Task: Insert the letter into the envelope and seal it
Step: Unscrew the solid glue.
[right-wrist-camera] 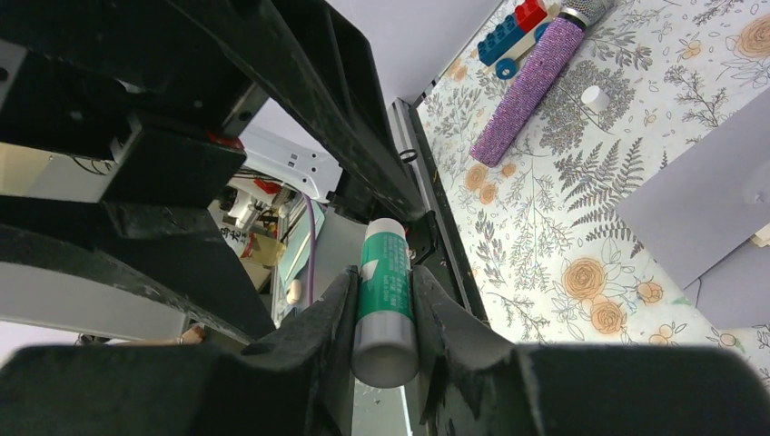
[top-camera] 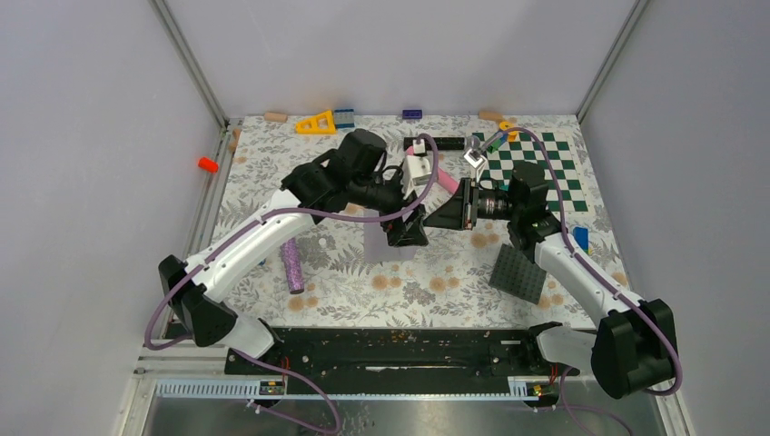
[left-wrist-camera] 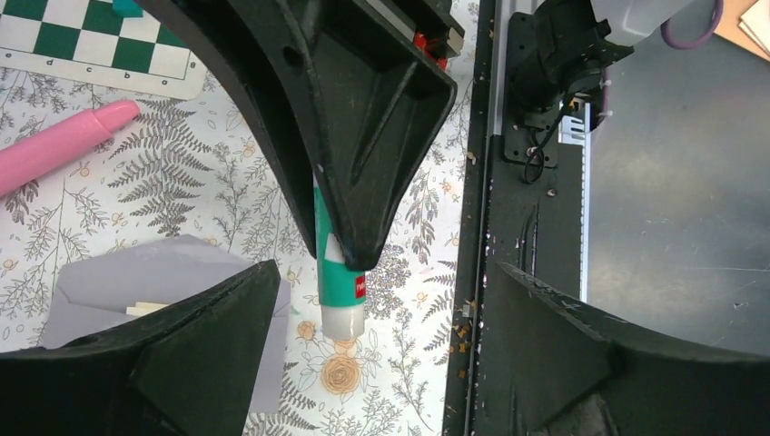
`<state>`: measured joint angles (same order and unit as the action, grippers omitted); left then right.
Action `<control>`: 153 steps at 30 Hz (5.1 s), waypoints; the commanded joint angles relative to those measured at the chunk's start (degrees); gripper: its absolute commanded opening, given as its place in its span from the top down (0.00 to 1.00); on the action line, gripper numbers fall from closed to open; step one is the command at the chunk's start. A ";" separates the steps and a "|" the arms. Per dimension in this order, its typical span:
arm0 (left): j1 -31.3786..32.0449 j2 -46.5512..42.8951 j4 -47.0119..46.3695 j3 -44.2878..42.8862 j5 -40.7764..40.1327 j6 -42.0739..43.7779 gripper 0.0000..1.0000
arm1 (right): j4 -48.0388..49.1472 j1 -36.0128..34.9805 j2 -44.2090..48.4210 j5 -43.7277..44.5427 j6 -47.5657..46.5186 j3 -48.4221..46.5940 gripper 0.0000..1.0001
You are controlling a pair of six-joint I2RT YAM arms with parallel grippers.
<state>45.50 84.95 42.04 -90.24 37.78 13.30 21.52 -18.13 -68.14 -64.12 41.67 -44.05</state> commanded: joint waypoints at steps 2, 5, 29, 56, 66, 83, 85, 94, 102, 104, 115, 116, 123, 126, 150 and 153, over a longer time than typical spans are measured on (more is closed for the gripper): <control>1.36 1.15 -1.66 -1.19 -4.90 1.46 0.13 | 4.55 -0.55 -0.20 -2.19 1.61 0.08 0.99; 1.72 1.33 -1.92 -1.06 -6.77 1.74 0.18 | 5.05 -0.58 -0.53 -2.46 2.11 0.06 1.00; 3.76 1.85 -0.73 -0.78 -13.07 4.37 0.50 | 4.50 -0.50 -0.74 -2.92 1.92 -0.36 0.99; 3.80 0.11 -0.29 -0.12 -13.30 5.32 0.90 | -7.40 5.47 2.91 -4.85 -2.60 -4.85 0.35; 3.96 -0.81 -0.28 0.80 -13.55 6.04 0.90 | -13.97 5.47 0.94 -6.69 -3.93 -7.15 0.56; 4.23 -0.68 1.27 0.87 -10.15 7.09 0.90 | -27.68 5.44 0.45 -3.57 -14.97 -11.57 0.59; 4.25 -0.66 1.29 0.93 -10.29 7.16 0.90 | -27.68 5.47 0.08 -3.87 -14.20 -11.96 0.59; 4.48 -0.57 1.29 1.23 -10.69 7.44 0.90 | -27.67 5.46 -1.15 -4.69 -12.76 -12.74 0.68; 4.51 -0.13 1.69 1.55 -7.36 6.98 0.90 | -29.70 5.47 1.48 -6.54 -22.80 -12.28 0.88; 4.42 0.52 2.34 1.34 -4.50 6.52 0.89 | -30.08 5.47 3.72 -7.14 -27.49 -11.64 0.88; 4.38 3.64 5.86 0.16 12.04 4.81 0.88 | -30.06 4.33 15.63 -8.10 -52.38 -3.77 0.74; 4.42 3.67 5.86 0.22 12.49 4.70 0.87 | -30.03 4.05 16.08 -7.57 -52.97 -3.49 0.62; 4.43 2.08 3.42 0.51 4.48 3.13 0.87 | -33.03 4.44 14.87 -2.45 -44.60 -7.26 0.20; 4.40 0.02 0.62 2.62 -0.80 2.59 0.87 | -35.57 5.45 12.41 -0.27 -37.80 -10.14 0.16; 5.43 -2.45 -0.29 5.79 -5.51 4.60 0.87 | -43.22 6.35 17.38 -3.57 -59.75 -9.83 0.23; 5.45 -0.97 3.02 4.54 2.30 5.95 0.87 | -55.06 6.31 18.25 -5.15 -87.77 -11.61 0.22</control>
<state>50.63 83.61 42.68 -83.70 29.89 17.04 -23.51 -11.88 -51.22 -65.76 -11.42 -54.78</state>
